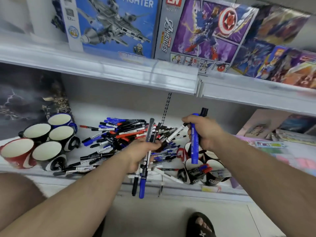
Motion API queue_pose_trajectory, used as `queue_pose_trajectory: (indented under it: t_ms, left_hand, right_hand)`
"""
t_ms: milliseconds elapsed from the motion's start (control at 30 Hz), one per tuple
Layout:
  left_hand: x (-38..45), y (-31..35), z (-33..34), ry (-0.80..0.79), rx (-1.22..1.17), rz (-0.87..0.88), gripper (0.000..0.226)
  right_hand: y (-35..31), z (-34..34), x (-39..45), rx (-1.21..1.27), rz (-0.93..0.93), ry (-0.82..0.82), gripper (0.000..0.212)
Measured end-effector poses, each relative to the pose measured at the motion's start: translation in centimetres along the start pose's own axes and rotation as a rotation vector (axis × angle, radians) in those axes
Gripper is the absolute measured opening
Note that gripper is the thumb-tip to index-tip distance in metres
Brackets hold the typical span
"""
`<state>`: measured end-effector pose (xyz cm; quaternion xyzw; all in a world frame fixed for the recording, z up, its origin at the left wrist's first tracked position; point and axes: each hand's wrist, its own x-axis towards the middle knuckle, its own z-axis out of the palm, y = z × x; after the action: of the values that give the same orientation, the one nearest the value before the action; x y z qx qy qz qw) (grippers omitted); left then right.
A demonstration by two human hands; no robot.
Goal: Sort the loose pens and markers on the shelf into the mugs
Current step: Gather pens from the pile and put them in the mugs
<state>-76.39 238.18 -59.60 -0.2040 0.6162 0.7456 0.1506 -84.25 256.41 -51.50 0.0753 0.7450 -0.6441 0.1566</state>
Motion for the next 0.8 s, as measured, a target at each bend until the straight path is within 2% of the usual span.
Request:
queue_pose_trajectory:
  t_ms: [100,200,267,333,400,533,633,733,800]
  left_hand:
    - [-0.7,0.1,-1.0,0.042,0.054,0.104,0.013]
    - [-2.1,1.1,0.1,-0.073,0.102,0.136,0.017]
    - [-2.9,1.5,1.3,-0.189,0.066,0.125,0.026]
    - [-3.4,1.7,2.3,-0.252,-0.003,0.129,0.021]
    - [-3.2,1.7,2.7,-0.21,-0.068,0.153,0.009]
    - [-1.2,1.4,2.0,0.008,-0.387,0.143,0.014]
    - [-0.2,1.3,1.3,0.156,-0.597,0.124,0.02]
    - [0.6,1.1,1.1,0.221,-0.723,0.14,0.036]
    - [1.1,0.8,1.3,0.216,-0.761,0.164,0.045]
  right_hand:
    - [-0.5,-0.9,-1.2,-0.074,0.055,-0.077,0.018]
    - [-0.4,-0.1,-2.6,-0.155,0.116,-0.208,0.023]
    - [-0.3,0.9,-3.3,-0.154,0.104,-0.23,0.02]
    - [-0.2,1.6,-3.6,-0.073,0.093,-0.218,0.02]
    - [0.0,1.7,-3.3,-0.032,0.074,-0.183,0.018]
    - [0.9,0.1,-2.9,-0.182,-0.007,-0.114,0.034]
    - [2.3,-0.6,-4.4,-0.292,0.024,-0.277,0.04]
    - [4.1,-0.2,-5.8,-0.287,0.188,-0.436,0.055]
    - [5.1,0.3,-6.2,-0.254,0.296,-0.469,0.046]
